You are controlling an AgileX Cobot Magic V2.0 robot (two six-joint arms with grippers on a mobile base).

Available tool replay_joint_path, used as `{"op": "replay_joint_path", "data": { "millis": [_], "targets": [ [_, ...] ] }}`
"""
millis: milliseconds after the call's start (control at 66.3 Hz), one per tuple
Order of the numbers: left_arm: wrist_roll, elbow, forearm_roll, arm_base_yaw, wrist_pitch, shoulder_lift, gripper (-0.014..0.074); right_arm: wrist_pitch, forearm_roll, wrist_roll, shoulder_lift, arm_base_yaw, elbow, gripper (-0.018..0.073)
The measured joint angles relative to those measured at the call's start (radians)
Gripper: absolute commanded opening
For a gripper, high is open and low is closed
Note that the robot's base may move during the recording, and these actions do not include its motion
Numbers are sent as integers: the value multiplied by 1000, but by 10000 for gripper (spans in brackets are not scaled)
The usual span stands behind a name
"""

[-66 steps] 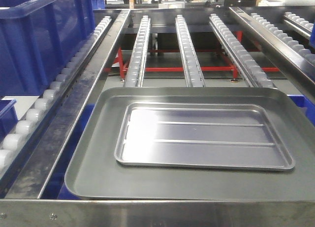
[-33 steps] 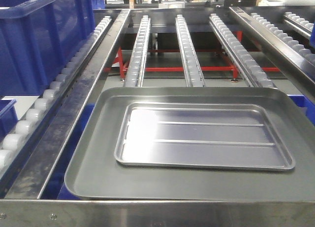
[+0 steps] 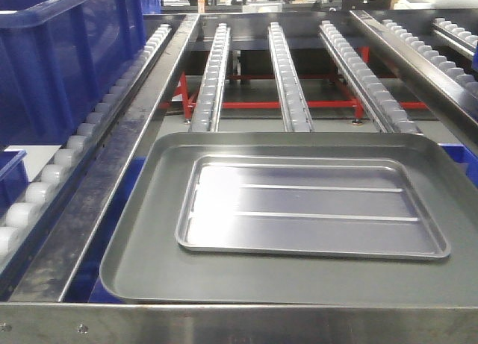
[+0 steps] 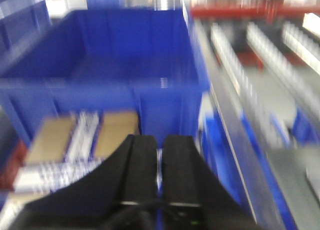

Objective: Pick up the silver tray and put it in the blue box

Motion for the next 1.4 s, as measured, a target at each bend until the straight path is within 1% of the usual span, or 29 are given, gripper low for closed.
{"op": "replay_joint_path", "data": {
  "millis": [30,60,106,151,181,226,286,347,392,497,603,709,784,844,950,1010,1040,1085,1131,1146,1191,1236,1251,1281,1327,1357,1402],
  "targets": [
    [0,-12,-8,0,14,44,276,18,2,0,32,3,-12,370],
    [0,-22,-25,0,26,85,300,37,2,0,68,8,-23,412],
    [0,-32,-45,-5,35,128,305,59,4,0,108,15,-34,448],
    [15,-43,-60,-31,38,172,305,88,5,0,148,27,-41,468],
    [38,-50,-67,-53,40,192,305,101,8,0,167,35,-44,471],
    [79,-64,-89,-101,44,226,305,127,17,0,201,54,-48,471],
    [114,-86,-120,-175,47,271,305,162,29,0,237,81,-59,471],
    [132,-117,-159,-265,47,326,305,202,47,0,277,120,-75,469],
    [137,-142,-187,-342,47,376,305,232,60,0,309,151,-90,469],
    [139,-209,-238,-499,40,491,304,295,86,0,394,235,-135,469],
    [142,-271,-262,-659,-10,626,304,356,102,0,505,306,-190,469],
    [148,-308,-278,-778,-91,753,304,379,112,0,593,334,-228,469],
    [153,-335,-292,-813,-112,830,305,387,117,0,647,334,-247,469],
    [153,-366,-296,-817,-101,883,305,406,119,0,679,334,-263,469],
    [153,-456,-247,-818,-1,983,305,451,119,0,738,334,-295,469],
    [133,-508,-219,-818,50,1034,305,468,119,0,772,334,-310,469],
    [115,-532,-202,-818,66,1057,305,474,119,0,786,334,-319,469],
    [66,-574,-159,-821,91,1101,305,483,119,2,813,334,-330,469],
    [-11,-618,-106,-821,117,1133,305,491,121,6,837,331,-340,469],
    [-49,-637,-72,-821,135,1148,305,495,121,9,850,328,-346,469],
    [-204,-695,58,-821,212,1196,305,507,121,22,897,305,-361,469],
    [-320,-733,143,-821,268,1234,305,521,121,31,926,288,-375,469],
    [-378,-751,185,-821,298,1245,305,522,121,33,940,278,-381,469],
    [-465,-779,248,-821,343,1271,305,530,121,37,964,263,-389,469],
    [-559,-813,310,-821,388,1309,305,534,121,47,991,245,-397,469],
    [-598,-830,347,-821,416,1330,305,535,121,49,1012,236,-405,469],
    [-646,-850,370,-815,436,1364,305,535,121,54,1037,226,-415,469]
  ]
}}
